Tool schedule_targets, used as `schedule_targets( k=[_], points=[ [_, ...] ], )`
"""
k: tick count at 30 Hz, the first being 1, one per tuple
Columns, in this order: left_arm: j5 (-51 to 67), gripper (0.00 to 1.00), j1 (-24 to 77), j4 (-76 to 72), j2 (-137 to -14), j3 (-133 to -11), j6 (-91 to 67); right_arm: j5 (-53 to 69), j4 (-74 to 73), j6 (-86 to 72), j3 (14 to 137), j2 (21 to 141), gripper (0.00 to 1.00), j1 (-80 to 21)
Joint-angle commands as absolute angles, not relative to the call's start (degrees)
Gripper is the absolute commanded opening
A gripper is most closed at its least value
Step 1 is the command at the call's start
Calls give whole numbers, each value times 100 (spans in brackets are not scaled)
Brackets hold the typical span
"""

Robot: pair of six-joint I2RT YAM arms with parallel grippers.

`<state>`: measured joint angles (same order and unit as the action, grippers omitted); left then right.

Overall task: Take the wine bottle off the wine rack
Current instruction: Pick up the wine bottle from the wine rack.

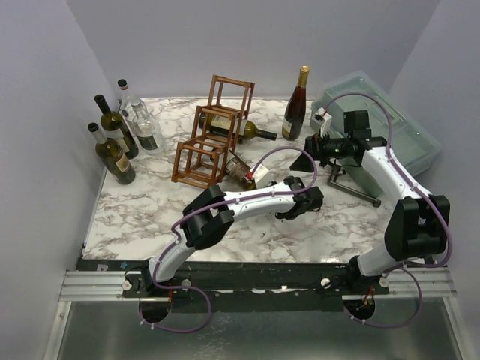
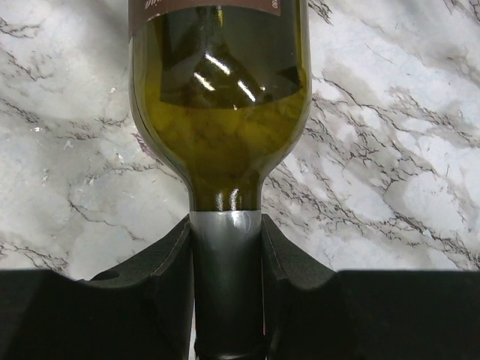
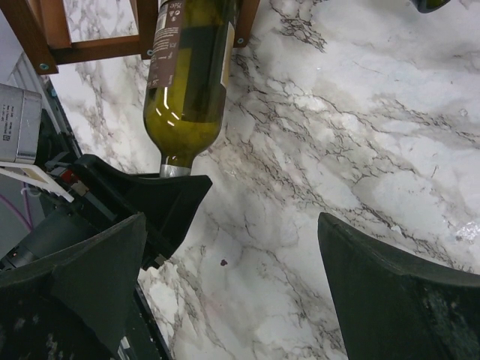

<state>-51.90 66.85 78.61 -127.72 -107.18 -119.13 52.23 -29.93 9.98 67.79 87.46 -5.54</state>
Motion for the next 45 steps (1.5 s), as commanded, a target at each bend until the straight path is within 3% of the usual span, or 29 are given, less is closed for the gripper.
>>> schedule_targets(
  k=[1,10,30,38,45],
  points=[
    [-5128,0,6687,7430,-12842,-10711,-13272,5467,-3340,1338,6994,8946,99,-545],
    [-4862,9,6654,7192,-12849,-10477,-13266,5518,-3313,1339,6979,8995,99,-550],
    [-4515,15,6555,6812,-12836,-10079,-13218,5542,-3355,1406,6884,9070,99,-615],
    [-4458,27,6548,6722,-12802,-10013,-13144,5547,-3401,1468,6867,9097,99,-624],
    [-4415,28,6539,6676,-12789,-9980,-13111,5558,-3432,1490,6866,9099,99,-641]
  ],
)
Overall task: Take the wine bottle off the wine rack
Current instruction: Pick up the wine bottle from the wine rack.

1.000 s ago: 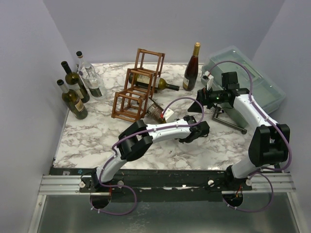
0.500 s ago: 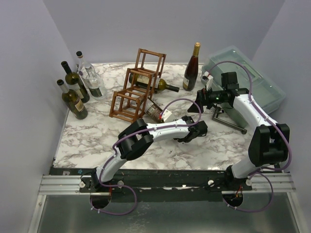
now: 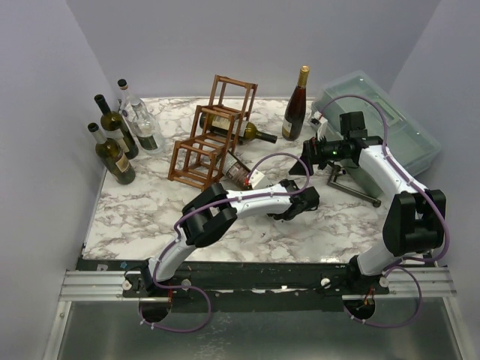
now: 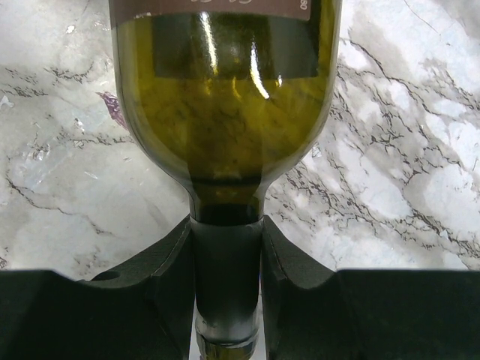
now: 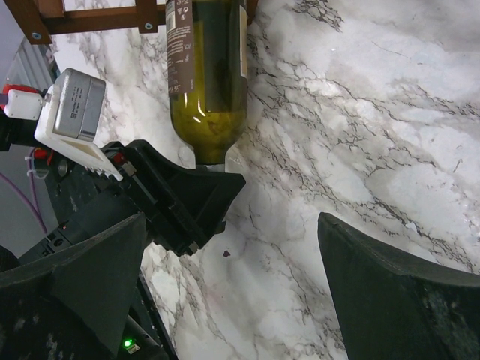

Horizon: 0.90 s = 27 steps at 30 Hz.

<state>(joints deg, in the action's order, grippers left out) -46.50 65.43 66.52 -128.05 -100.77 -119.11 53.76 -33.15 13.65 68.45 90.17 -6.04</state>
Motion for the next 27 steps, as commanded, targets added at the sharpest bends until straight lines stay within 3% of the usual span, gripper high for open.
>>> schedule_targets(
  k=[1,27],
  points=[
    [-4404,29,6539,6667,-12791,-9976,-13113,5557,-3434,1496,6868,9099,99,-642],
    [-4258,45,6504,6445,-12766,-9853,-12986,5551,-3533,1591,6844,9114,99,-646]
  ],
)
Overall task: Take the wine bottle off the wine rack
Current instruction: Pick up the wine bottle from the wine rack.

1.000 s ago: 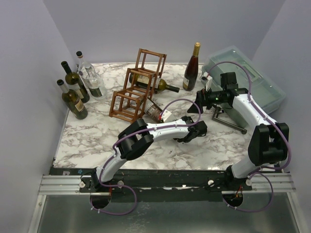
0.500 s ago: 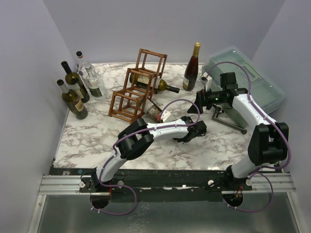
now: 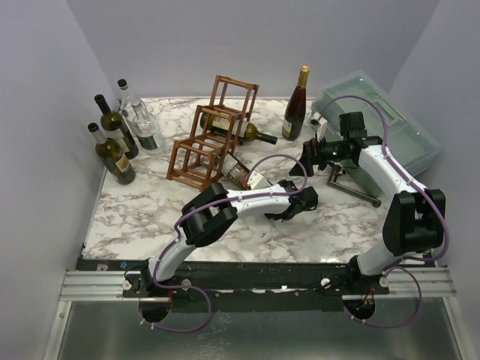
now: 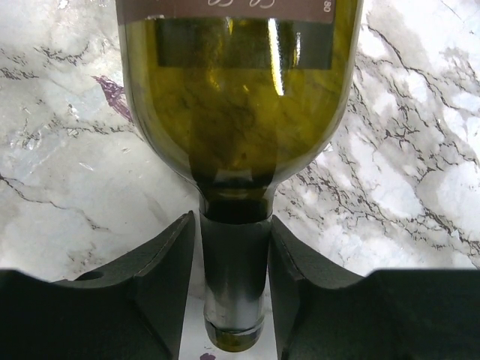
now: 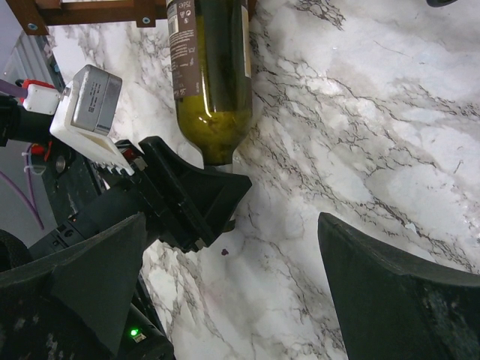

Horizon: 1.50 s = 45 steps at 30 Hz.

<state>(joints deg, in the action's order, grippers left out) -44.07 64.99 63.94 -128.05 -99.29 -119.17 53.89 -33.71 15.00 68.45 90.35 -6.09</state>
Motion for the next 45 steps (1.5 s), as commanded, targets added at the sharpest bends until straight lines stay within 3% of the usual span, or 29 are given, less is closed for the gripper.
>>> schedule_targets(
  k=[1,12,22,39,45],
  points=[
    [-4246,47,6497,6445,-12764,-9847,-12986,5546,-3532,1601,6838,9114,99,-646],
    [-4245,57,6504,6384,-12726,-9818,-12920,5536,-3571,1643,6841,9130,99,-646],
    [-4149,79,6519,6150,-12533,-9679,-12540,5439,-3717,1918,6814,9130,99,-644],
    [-4512,98,6897,6013,-11478,-8866,-11333,5277,-3517,1630,7061,9009,99,-648],
    [-4218,99,6983,5701,-11128,-8619,-10567,5169,-3403,1373,7252,8982,99,-655]
  ],
)
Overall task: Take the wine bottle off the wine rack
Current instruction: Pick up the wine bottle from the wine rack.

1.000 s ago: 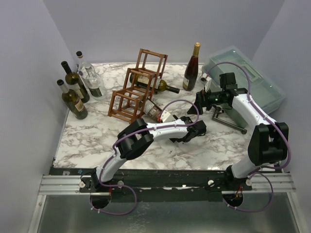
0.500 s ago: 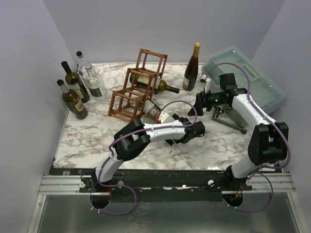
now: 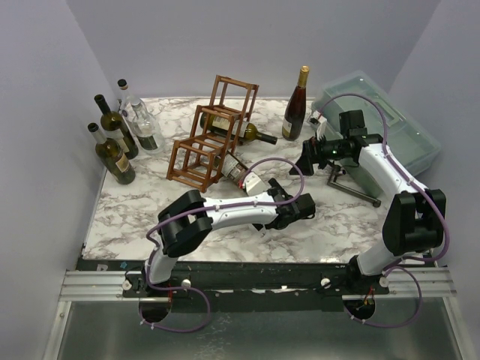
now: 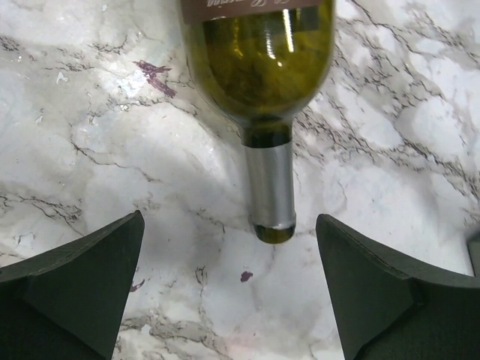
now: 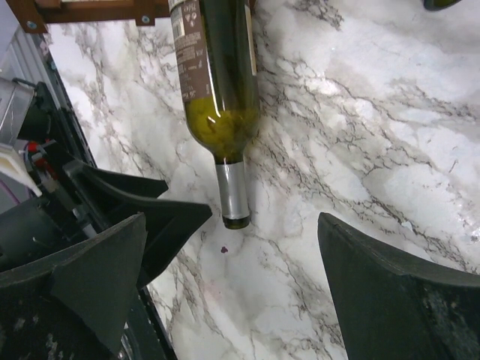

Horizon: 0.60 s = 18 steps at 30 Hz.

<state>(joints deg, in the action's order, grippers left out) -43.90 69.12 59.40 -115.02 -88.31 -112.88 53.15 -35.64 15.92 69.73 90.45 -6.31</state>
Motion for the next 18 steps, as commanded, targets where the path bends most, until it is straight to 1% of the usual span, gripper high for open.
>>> schedule_targets(
  k=[1,8,12,18],
  points=[
    [-4146,99,6985,5669,-11072,-8562,-10402,5159,-3405,1357,7284,8970,99,-646],
    [-3760,99,7064,5475,-10500,-8114,-8958,4979,-3436,1375,7457,8965,99,-649],
    [-3594,99,7201,5235,-10124,-7994,-7719,4859,-3460,1479,7423,8987,99,-650],
    [-2670,99,7261,4861,-9431,-7744,-5910,4703,-3513,1740,7343,8984,99,-685]
  ],
)
